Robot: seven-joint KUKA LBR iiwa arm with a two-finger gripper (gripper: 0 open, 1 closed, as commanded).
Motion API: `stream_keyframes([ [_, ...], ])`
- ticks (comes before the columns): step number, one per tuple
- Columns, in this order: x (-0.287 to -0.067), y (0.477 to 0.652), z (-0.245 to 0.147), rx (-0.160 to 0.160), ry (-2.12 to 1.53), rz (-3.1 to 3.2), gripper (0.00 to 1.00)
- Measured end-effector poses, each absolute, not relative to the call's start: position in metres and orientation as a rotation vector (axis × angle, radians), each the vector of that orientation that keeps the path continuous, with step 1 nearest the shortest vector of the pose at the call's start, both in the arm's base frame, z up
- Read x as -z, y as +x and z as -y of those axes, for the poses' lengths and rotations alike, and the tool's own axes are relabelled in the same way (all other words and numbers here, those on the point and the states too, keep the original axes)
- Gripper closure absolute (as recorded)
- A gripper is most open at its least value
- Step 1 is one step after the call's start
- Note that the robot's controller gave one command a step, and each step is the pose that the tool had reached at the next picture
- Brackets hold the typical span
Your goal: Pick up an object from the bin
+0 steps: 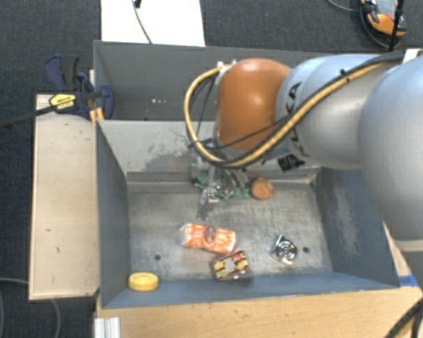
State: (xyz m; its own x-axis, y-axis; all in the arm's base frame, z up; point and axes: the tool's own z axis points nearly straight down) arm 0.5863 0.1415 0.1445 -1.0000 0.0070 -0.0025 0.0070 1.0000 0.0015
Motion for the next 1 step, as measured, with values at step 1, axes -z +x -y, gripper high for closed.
stream_keyframes([
  [1,-0.1445,0.5863,-0.1415,-0.002,0.012,-3.139,0.00],
])
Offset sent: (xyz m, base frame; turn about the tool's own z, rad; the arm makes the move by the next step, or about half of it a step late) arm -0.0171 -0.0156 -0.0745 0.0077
